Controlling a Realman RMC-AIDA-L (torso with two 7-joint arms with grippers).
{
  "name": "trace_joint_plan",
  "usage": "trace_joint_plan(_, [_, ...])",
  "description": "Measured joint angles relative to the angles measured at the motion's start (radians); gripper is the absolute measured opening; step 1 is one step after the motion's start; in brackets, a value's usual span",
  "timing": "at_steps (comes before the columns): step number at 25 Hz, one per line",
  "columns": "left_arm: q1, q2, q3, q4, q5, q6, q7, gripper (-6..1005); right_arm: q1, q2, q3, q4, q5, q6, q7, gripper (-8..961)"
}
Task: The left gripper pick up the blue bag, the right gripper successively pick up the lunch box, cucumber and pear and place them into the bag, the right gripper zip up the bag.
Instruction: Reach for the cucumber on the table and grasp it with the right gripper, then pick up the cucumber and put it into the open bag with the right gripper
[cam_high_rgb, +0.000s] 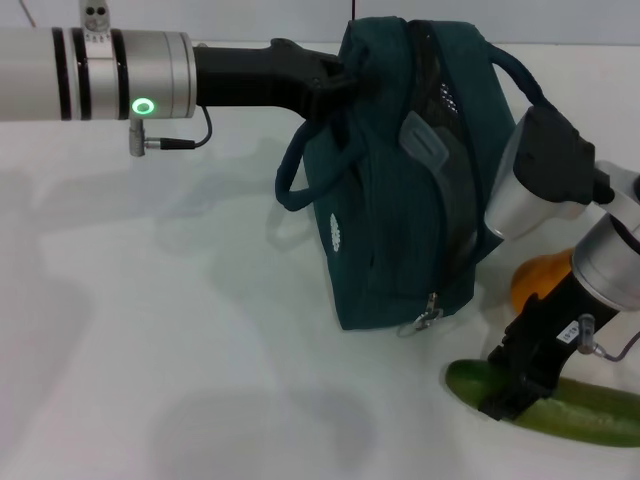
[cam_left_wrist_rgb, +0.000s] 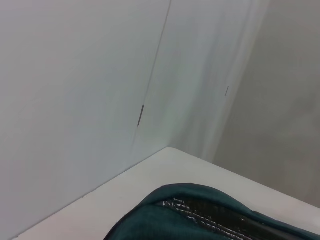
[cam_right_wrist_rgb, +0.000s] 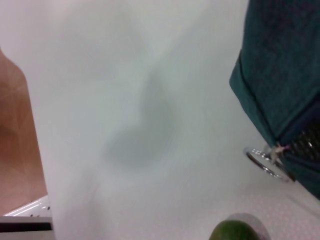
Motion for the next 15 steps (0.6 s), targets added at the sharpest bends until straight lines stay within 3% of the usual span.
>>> trace_joint_plan(4, [0.000, -0.001, 0.000, 0.000, 0.001, 0.001, 0.000, 76, 0.004, -0.002, 0.024, 0.022, 0.003, 0.000, -0.001, 579])
trace_joint_plan(9, [0.000, -0.001, 0.000, 0.000, 0.001, 0.003, 0.000, 76, 0.000, -0.004, 0.057, 0.025, 0.004, 0.001, -0.007, 579])
trace_joint_plan(15, [0.001, -0.001, 0.000, 0.000, 0.002, 0.006, 0.003, 76, -0.041, -0.007, 0.190, 0.028, 0.079, -0.030, -0.106, 580])
